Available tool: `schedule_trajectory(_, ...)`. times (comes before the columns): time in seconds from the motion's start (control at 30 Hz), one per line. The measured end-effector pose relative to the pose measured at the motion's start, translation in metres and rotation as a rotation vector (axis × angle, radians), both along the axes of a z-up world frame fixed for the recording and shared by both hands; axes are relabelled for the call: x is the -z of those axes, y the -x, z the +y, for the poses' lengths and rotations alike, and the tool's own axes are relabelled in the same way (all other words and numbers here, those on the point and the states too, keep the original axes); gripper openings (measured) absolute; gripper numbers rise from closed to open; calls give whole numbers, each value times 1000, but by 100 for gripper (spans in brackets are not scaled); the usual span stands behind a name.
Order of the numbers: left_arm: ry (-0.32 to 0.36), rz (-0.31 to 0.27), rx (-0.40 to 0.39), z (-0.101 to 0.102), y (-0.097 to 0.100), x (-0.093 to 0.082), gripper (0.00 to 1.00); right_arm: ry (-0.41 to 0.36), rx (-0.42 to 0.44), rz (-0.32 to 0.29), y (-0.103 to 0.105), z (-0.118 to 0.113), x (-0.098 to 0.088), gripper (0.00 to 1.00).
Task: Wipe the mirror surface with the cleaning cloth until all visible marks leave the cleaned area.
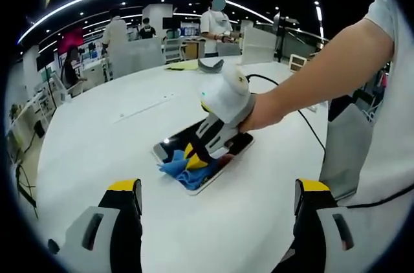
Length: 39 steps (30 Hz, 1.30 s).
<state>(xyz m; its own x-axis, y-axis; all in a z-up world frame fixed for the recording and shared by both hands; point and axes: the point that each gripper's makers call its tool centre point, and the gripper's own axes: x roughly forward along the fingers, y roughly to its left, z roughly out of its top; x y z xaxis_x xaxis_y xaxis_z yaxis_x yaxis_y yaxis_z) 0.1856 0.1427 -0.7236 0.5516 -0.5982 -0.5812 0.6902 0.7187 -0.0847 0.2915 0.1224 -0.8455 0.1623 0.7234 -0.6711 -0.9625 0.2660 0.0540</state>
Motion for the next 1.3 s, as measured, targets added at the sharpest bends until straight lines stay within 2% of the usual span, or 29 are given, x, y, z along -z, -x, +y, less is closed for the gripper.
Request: schedule_trajectory(1.3, -5, -9, -19, -3, 13, -5, 99, -21, -40, 8, 26, 2, 0, 1)
